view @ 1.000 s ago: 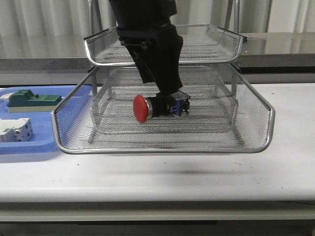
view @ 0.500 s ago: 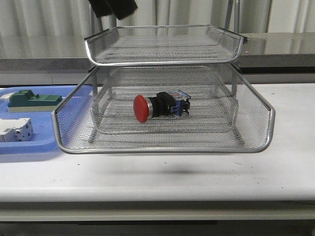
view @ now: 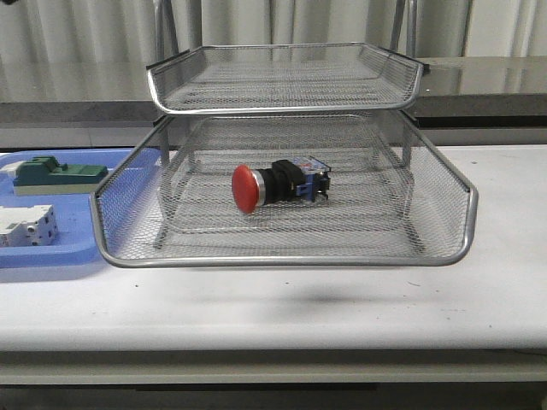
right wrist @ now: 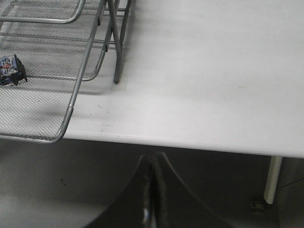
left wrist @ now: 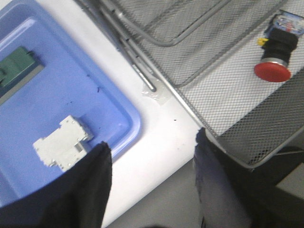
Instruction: Place button on rack with both arms
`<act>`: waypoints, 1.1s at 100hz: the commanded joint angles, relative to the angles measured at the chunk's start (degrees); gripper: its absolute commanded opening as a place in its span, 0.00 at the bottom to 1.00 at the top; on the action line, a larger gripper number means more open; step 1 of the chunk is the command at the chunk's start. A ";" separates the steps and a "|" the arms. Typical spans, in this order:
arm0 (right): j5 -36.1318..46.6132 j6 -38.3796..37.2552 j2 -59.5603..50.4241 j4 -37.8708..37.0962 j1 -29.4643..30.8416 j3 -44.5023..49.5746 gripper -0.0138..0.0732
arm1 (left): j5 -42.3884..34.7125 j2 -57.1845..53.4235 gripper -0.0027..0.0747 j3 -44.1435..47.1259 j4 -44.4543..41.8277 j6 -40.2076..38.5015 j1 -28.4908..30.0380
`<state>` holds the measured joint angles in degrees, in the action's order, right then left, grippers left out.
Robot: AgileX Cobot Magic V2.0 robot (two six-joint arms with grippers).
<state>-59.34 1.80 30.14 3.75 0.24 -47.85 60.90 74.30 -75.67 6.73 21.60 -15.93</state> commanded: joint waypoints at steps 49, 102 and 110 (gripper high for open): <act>3.31 0.15 0.34 -0.08 0.24 -1.92 0.08 | -35.92 -37.05 0.51 36.91 5.38 -2.78 11.66; 3.31 0.15 0.34 -0.08 0.24 -1.92 0.08 | -54.17 -54.17 0.51 56.06 6.65 -2.78 11.66; 3.31 0.15 0.34 -0.08 0.24 -1.92 0.08 | -54.18 -54.17 0.51 56.06 6.65 -2.78 11.66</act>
<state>-59.34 1.80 30.14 3.75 0.24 -47.85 12.24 19.70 -18.15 12.48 19.49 -4.35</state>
